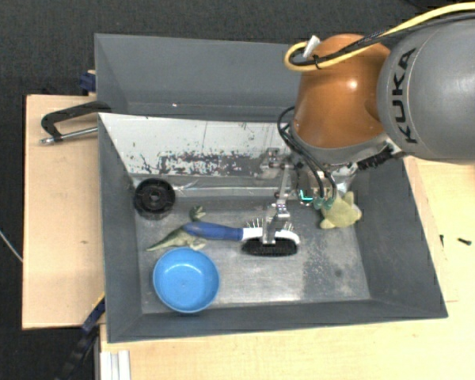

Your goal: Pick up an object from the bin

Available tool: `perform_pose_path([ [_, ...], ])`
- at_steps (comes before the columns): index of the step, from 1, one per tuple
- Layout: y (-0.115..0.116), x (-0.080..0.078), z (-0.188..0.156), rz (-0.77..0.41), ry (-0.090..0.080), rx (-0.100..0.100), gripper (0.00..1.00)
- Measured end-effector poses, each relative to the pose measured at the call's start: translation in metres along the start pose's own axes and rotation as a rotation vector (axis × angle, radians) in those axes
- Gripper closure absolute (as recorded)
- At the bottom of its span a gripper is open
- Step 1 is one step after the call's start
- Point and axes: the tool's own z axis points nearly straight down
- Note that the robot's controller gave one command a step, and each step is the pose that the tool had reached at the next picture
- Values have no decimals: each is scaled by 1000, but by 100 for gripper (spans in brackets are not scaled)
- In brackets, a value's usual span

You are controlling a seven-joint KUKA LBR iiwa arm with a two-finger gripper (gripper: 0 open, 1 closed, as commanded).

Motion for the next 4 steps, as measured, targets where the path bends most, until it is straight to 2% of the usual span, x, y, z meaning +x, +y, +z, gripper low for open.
perform_pose_path([
  [1,-15,-16,122,-137,-7,-1,0],
  [2,-15,-20,117,-138,-26,-1,100],
  [3,-18,-17,14,-59,-20,-1,100],
  [4,-12,-12,-78,-78,-22,0,100],
])
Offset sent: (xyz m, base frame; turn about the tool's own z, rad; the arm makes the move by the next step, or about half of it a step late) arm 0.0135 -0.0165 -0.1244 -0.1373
